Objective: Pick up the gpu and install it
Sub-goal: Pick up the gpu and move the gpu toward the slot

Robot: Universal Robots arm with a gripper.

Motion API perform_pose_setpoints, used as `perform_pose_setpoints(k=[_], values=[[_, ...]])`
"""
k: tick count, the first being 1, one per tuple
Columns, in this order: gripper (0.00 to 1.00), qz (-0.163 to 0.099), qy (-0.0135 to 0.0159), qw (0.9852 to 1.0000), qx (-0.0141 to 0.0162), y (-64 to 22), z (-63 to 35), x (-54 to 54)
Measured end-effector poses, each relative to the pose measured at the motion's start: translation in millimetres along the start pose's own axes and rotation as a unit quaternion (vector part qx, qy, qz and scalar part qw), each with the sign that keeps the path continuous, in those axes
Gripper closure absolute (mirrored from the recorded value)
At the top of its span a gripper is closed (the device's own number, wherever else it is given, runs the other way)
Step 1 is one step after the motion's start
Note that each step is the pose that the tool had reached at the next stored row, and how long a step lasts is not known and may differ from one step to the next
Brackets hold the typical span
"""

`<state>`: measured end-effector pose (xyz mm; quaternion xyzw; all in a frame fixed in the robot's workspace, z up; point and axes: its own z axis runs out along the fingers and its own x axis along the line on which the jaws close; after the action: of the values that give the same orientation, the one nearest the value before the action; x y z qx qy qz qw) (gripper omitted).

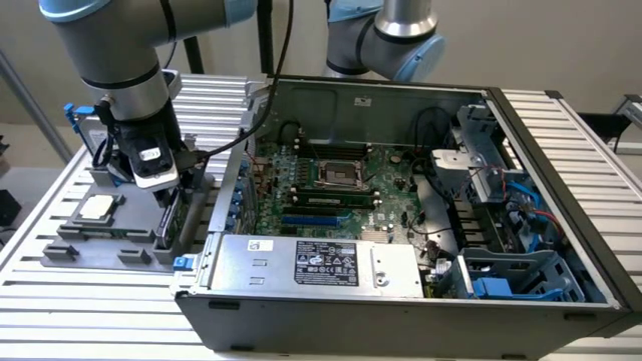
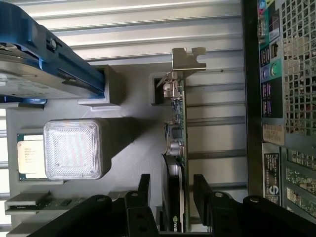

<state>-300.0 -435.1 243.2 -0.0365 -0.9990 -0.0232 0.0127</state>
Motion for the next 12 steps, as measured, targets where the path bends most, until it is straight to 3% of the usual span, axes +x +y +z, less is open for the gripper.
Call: perform_pose_setpoints(k=[8, 10, 12], values=[[0.52, 0.000, 0.0022, 1.0000, 0.0012, 1.1, 2.8, -1.5], [0.61, 0.000, 0.0022, 1.0000, 0.0012, 1.4, 2.9, -2.0], [0.61, 0.000, 0.0023, 1.0000, 0.0013, 1.5, 3.0, -2.3]])
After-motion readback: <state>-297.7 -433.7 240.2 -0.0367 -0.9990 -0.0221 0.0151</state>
